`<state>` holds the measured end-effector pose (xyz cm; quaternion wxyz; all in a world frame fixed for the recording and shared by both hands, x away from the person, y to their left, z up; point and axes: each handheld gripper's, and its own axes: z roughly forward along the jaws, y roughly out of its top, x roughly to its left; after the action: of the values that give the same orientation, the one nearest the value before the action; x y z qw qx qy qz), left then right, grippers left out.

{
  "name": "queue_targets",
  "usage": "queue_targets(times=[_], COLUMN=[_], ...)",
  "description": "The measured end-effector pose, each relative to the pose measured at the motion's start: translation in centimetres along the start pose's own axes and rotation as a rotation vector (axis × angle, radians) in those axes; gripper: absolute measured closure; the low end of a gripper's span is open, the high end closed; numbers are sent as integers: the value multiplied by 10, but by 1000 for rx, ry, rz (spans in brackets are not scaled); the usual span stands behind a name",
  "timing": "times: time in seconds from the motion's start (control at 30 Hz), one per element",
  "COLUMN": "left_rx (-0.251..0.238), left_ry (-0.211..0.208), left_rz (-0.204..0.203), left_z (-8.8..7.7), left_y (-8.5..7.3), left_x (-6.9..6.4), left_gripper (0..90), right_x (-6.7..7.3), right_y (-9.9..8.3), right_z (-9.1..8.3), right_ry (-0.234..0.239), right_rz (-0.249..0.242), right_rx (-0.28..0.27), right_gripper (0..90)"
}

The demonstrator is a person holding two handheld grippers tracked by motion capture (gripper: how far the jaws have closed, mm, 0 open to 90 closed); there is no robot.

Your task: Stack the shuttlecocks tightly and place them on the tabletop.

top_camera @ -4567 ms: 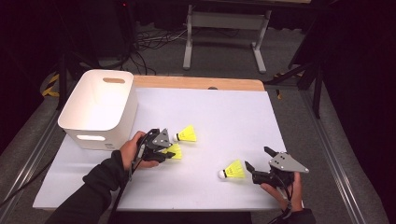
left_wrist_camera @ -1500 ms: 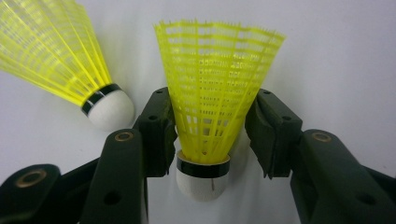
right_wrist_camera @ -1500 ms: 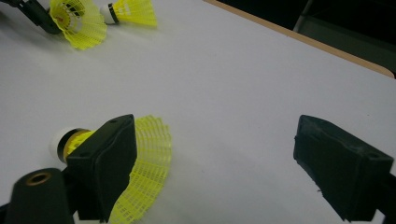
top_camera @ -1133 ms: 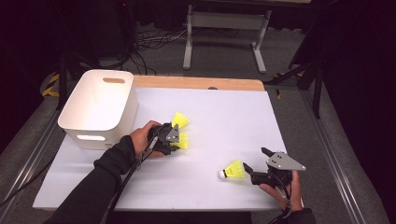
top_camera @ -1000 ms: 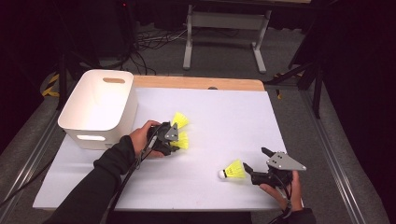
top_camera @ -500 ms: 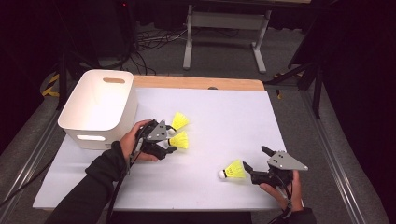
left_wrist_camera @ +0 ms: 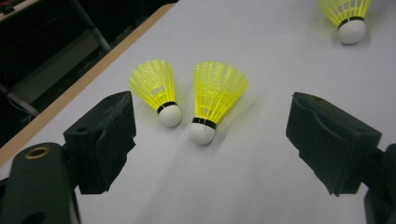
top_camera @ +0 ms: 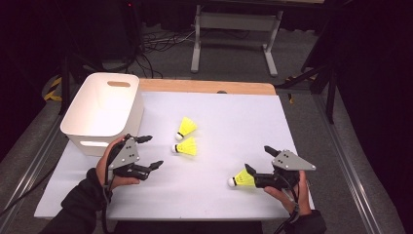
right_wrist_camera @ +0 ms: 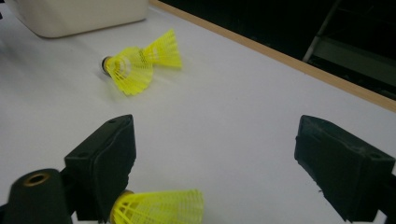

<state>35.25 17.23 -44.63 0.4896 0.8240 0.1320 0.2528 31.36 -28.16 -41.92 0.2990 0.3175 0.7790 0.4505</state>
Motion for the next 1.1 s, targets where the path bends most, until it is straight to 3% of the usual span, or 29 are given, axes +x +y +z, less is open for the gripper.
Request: queue_targets(times=[0.17,0.3,0.4,0.5,0.57,0.77,1.03,1.1], left_rx=[-27,-23,-31,-27,-38,-57,-35,-40], left_ry=[36,54,56,71,82,102,121,126], left_rz=[-18,-30,-75,-69,-89,-145,-156,-159], left_z=[-19,-28,-34,-40,-45,-56,-66,-68], left_y=[-11,-22,-31,-35,-40,-51,-61,-62], left_x=[-6,-9,-9,-12,-15,-19,-22,-22], left_gripper=[156,153,153,151,145,134,116,114], right_x=[8,19,24,30,33,31,32,34], right_y=[21,36,44,53,59,79,102,108], right_z=[5,16,27,38,44,78,122,134], right_ry=[32,53,63,81,83,145,203,197], right_rz=[-8,-41,-51,-72,-90,-64,-46,-72], right_rx=[-31,-14,-3,10,20,65,148,180], right_gripper=[143,149,148,158,159,163,166,173])
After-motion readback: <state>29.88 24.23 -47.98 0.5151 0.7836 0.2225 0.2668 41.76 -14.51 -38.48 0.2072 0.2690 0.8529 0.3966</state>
